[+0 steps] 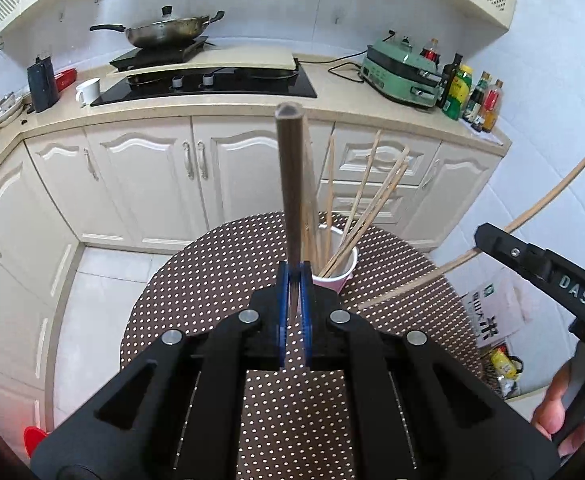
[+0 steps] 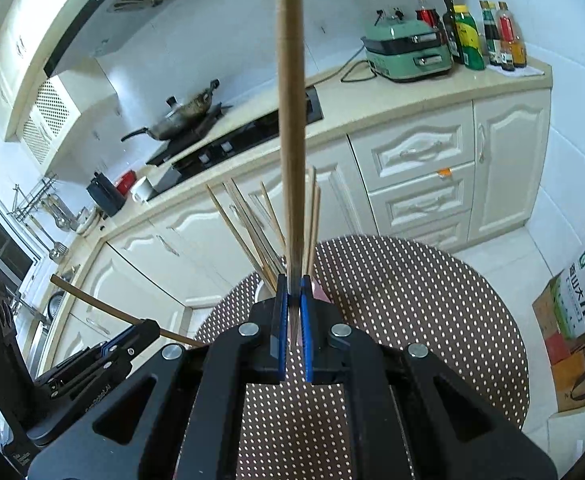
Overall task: Organize utensils
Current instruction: 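Lift the left tool's chopstick up over the pink cup while the right tool carries its own, then lower the left tool's chopstick into the pink cup while the right tool lowers its own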
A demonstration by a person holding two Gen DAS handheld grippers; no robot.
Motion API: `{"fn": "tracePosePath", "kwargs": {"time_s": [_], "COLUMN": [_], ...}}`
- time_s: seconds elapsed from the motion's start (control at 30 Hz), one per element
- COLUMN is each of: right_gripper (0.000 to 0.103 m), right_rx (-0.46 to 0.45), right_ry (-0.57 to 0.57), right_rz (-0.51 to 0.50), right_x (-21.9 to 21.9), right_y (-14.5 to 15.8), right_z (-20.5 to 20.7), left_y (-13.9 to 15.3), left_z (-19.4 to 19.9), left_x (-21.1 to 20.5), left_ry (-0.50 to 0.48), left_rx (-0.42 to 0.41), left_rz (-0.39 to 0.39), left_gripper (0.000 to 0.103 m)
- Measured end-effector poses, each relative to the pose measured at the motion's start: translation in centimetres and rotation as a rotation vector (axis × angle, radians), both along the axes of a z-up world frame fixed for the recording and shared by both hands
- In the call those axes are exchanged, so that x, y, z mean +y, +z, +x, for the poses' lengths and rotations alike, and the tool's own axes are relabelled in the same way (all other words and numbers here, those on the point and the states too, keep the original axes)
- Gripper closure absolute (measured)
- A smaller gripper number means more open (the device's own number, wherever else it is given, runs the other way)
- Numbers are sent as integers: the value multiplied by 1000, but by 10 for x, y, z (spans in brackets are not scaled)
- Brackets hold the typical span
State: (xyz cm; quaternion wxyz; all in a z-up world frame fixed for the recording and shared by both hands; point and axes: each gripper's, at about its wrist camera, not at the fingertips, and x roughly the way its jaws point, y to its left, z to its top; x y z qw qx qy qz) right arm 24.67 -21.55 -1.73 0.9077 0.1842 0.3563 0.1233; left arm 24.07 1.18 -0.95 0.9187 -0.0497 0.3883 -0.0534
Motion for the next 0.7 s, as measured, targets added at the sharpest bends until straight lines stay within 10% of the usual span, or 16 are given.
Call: {"fn": "tracePosePath", "kwargs": {"time_s": [0.7], "right_gripper": [98], "right_rx": [-1], "right_ry": [13], "right_rz": [-33], "right_x": [11], "right_y": [3], "right_z": [50], "left_y": [30], "left_z": [46], "left_x": [-3], "left_ry": [-44], "left_rx": [-50], "left_rz": [-25], "left_gripper": [97]}}
